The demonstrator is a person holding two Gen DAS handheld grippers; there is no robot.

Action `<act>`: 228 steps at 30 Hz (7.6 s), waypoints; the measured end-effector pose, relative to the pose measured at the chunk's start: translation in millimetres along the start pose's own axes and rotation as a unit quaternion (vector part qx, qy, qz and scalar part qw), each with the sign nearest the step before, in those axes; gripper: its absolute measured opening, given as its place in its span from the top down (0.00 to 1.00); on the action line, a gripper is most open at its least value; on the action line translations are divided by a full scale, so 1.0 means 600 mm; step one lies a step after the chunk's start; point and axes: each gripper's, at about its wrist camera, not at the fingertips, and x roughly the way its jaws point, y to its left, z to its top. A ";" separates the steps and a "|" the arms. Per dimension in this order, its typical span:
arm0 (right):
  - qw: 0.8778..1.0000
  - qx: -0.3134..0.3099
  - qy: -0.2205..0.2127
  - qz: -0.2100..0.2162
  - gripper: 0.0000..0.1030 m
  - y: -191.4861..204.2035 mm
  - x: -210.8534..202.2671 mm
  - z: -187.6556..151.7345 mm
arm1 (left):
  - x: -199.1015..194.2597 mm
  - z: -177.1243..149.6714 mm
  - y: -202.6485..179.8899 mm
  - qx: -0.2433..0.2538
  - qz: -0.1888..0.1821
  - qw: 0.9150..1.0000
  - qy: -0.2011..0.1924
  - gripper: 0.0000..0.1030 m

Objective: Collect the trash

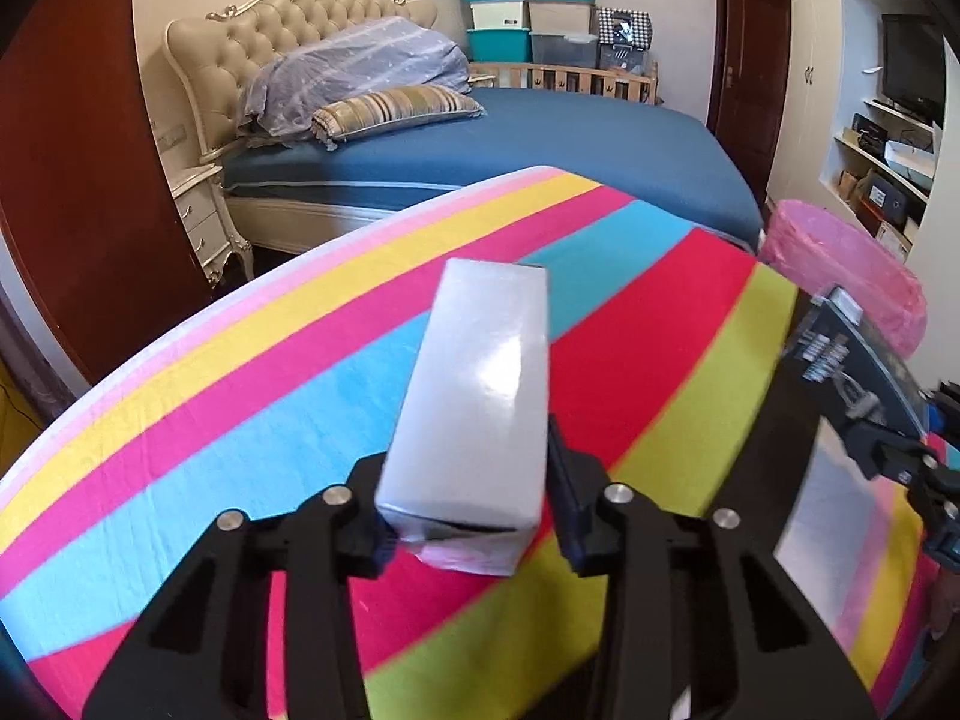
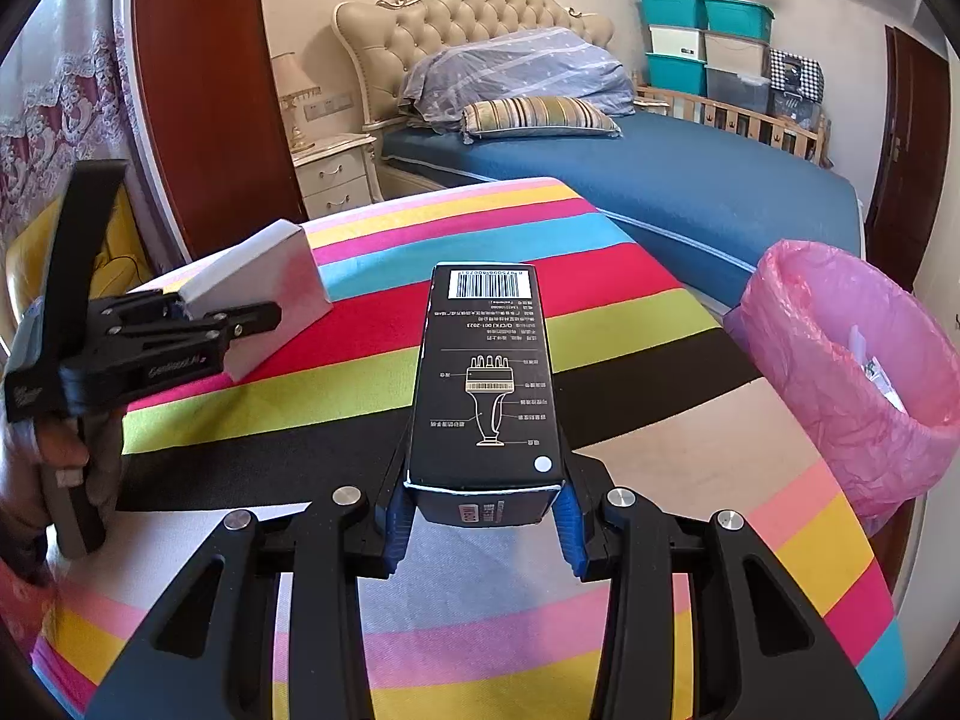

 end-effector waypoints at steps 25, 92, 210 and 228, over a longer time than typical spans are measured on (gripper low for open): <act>1.000 0.009 0.001 -0.005 0.63 -0.020 -0.021 -0.017 | -0.123 -0.077 -0.104 -0.033 0.008 0.997 -0.063 0.68; 0.979 0.106 -0.094 -0.147 0.62 -0.487 -0.117 0.023 | 0.053 0.216 -0.567 0.100 -0.171 0.975 -0.103 0.67; 0.985 0.010 -0.131 -0.108 0.18 -0.310 -0.392 -0.093 | -0.260 -0.009 -0.506 0.014 -0.051 0.986 -0.155 0.05; 0.986 0.009 -0.130 -0.106 0.18 -0.307 -0.387 -0.095 | -0.263 -0.006 -0.508 0.017 -0.053 0.986 -0.156 0.05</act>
